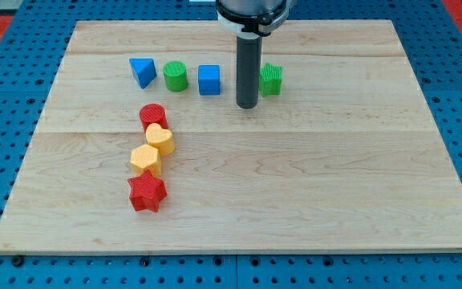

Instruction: Push the green star towards top

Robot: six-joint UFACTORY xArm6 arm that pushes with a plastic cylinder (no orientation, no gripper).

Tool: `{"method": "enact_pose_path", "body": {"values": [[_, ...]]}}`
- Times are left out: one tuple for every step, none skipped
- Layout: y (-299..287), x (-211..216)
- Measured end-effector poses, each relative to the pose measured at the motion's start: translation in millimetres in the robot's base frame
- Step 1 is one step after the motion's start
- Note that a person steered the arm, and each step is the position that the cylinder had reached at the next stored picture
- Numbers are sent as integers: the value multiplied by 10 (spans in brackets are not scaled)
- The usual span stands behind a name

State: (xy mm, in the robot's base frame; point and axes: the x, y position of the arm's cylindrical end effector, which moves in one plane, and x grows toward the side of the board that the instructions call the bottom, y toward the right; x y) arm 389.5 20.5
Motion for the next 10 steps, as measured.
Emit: {"method": "enact_pose_path", "body": {"values": [[-53, 0], [-61, -18], [-80, -19], [-62, -60], [16, -90], [136, -90], [296, -90], [431, -90], [431, -110], [434, -422]]}}
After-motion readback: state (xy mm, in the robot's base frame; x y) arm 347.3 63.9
